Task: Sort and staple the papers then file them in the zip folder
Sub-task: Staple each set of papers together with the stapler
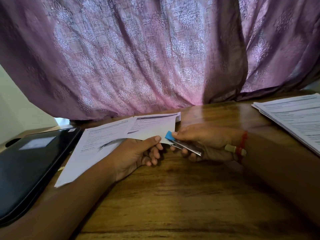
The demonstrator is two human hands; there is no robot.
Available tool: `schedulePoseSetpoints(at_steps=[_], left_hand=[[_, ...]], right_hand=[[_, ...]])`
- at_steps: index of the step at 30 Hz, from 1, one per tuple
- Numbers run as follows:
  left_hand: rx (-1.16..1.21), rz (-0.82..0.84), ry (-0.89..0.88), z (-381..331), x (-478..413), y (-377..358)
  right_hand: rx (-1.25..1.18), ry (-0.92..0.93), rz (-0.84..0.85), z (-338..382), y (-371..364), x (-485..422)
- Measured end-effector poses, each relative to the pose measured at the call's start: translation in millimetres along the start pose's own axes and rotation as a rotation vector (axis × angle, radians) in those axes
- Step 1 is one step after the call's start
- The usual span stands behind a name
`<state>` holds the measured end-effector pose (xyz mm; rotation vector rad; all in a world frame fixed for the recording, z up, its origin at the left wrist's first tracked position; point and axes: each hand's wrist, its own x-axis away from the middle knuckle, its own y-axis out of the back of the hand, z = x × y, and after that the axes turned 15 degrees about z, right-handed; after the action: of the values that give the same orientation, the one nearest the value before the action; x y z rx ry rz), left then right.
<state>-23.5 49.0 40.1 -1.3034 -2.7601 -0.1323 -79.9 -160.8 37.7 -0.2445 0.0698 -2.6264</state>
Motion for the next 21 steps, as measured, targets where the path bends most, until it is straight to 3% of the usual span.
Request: schedulePoseSetpoints(at_steps=[21], left_hand=[[-0.027,0.016,-0.028,1.9,-0.9,0.2]], right_hand=[[0.159,-0.01,-0.13,-2.8,-9.5,-5.9]])
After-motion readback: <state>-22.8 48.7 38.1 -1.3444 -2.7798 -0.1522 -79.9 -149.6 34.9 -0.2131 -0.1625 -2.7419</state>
